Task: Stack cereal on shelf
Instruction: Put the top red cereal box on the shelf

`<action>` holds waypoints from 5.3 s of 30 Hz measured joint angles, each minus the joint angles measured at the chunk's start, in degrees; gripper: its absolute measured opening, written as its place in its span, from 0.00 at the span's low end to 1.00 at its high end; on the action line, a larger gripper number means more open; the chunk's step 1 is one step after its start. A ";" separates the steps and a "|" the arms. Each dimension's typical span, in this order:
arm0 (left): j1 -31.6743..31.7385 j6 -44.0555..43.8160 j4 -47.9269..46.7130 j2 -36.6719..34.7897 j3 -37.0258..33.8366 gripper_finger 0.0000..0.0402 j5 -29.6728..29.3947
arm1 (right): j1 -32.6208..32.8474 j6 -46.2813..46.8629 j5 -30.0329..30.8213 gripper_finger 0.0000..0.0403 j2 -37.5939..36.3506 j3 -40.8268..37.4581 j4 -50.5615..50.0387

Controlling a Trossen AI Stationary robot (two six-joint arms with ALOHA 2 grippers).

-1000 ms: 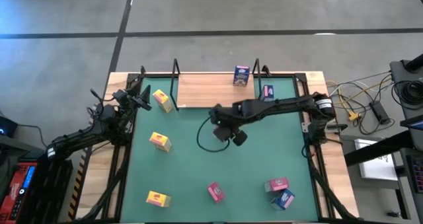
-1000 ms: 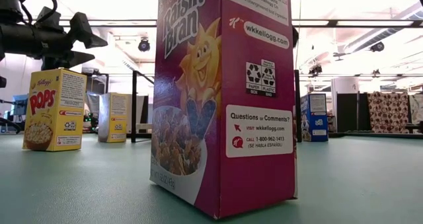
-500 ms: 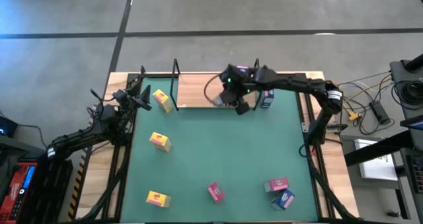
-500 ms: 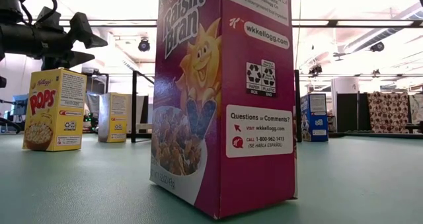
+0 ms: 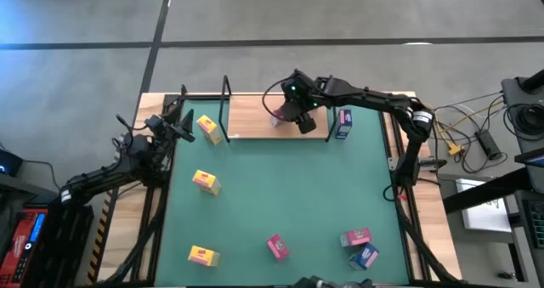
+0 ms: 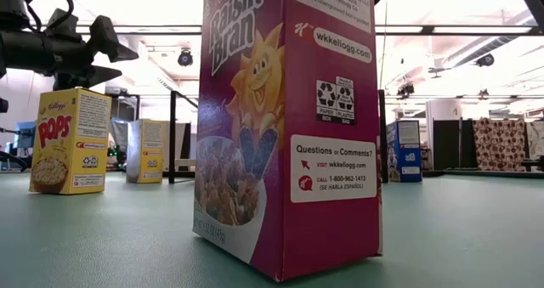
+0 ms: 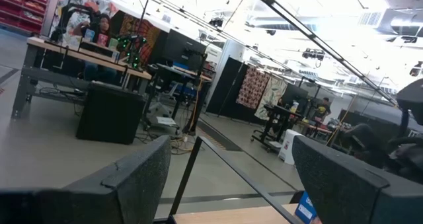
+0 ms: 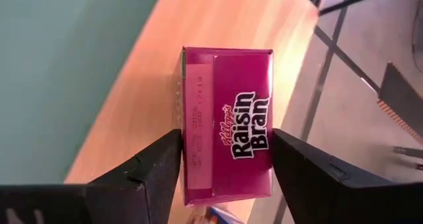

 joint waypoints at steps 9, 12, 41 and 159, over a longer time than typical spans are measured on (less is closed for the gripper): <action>0.02 0.00 0.02 -0.02 0.00 0.74 -0.02 | -1.29 -2.01 -0.29 0.54 0.44 0.00 1.06; 0.01 0.00 0.00 -0.01 0.00 0.74 -0.01 | -1.42 -2.23 -0.29 0.55 0.52 0.00 2.46; 0.00 0.00 0.02 -0.01 0.01 0.74 -0.02 | -3.93 -2.90 -1.82 0.61 3.34 0.15 8.21; 0.02 0.00 0.00 0.00 0.02 0.74 0.00 | -0.91 5.69 4.11 0.75 3.03 0.02 2.71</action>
